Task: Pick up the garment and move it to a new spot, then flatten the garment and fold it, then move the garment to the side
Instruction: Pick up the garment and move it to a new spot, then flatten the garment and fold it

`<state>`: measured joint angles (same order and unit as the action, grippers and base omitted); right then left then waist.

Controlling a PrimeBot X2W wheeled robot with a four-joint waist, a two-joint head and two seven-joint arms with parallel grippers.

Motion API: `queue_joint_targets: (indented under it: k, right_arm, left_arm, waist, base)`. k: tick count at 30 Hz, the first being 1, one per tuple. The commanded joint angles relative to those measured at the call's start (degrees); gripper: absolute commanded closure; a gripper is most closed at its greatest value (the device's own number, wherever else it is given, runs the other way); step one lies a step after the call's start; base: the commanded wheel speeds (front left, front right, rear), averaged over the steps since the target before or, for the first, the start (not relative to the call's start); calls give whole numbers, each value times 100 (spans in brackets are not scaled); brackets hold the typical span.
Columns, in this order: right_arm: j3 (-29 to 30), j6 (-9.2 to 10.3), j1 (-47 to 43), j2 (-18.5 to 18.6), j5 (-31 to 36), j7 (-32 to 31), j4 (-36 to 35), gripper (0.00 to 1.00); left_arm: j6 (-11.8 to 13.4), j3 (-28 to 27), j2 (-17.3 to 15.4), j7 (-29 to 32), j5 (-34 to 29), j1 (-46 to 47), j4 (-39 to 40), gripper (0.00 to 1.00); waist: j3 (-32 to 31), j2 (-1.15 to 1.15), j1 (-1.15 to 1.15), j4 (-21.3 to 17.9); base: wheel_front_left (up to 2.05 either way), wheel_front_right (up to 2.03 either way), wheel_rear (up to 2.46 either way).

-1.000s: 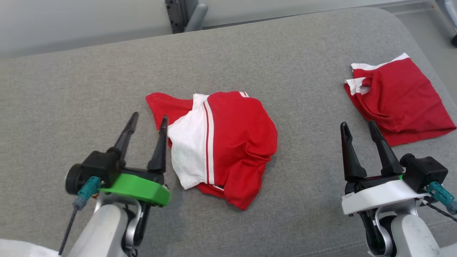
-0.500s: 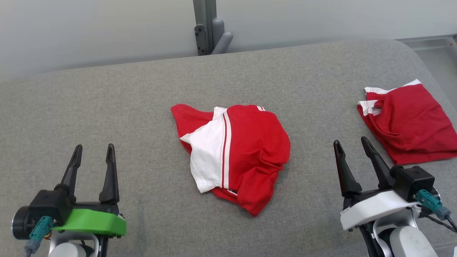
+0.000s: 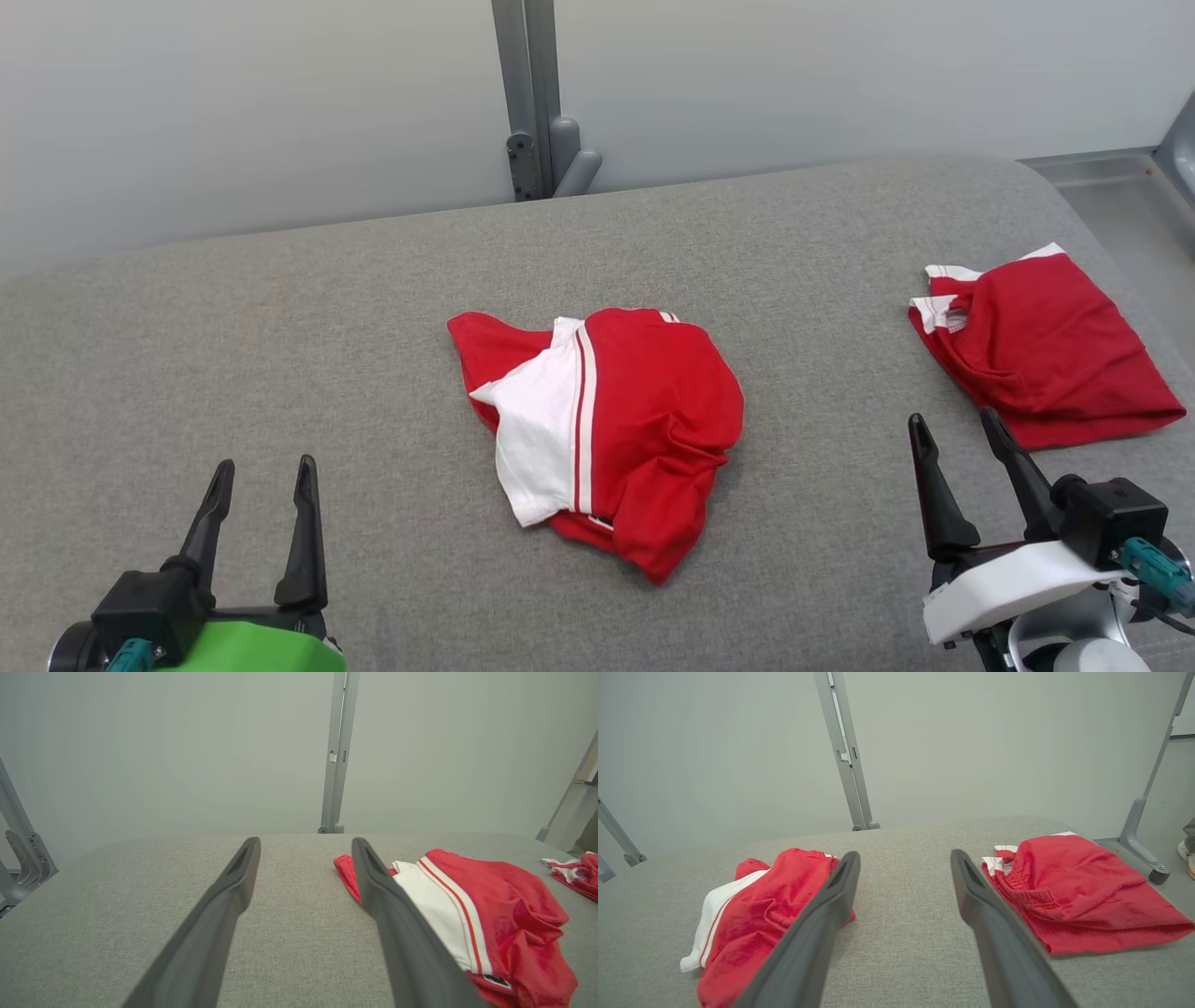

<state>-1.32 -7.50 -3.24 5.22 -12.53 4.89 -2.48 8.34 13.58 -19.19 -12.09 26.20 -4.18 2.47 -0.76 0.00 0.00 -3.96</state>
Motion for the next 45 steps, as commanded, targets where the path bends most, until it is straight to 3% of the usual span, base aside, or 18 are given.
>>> queue_joint_targets:
  k: [1, 29, 34, 45]
  right_arm:
    - [22, 2, -64, 6, 37, -28, -38, 0]
    - [71, 2, -41, -38, -38, -163, -126, 0]
    - [-407, 2, 354, 132, -208, -574, -15, 0]
    - [-2351, 2, 2121, 846, -705, -1506, 855, 0]
  left_arm:
    - [26, 8, -29, 25, 55, -74, 25, 0]
    - [10, 123, -83, 33, 97, 122, -11, 0]
    - [-75, 191, -68, 10, 39, 390, -16, 0]
    - [-327, 481, 295, -161, -46, 1110, -386, 0]
  waist:
    - [-21, 0, 0, 3]
    - [75, 0, 0, 164]
    - [378, 0, 0, 401]
    - [1023, 0, 0, 1221]
  base:
    - [0, 0, 0]
    - [0, 0, 0]
    - [0, 0, 0]
    - [0, 0, 0]
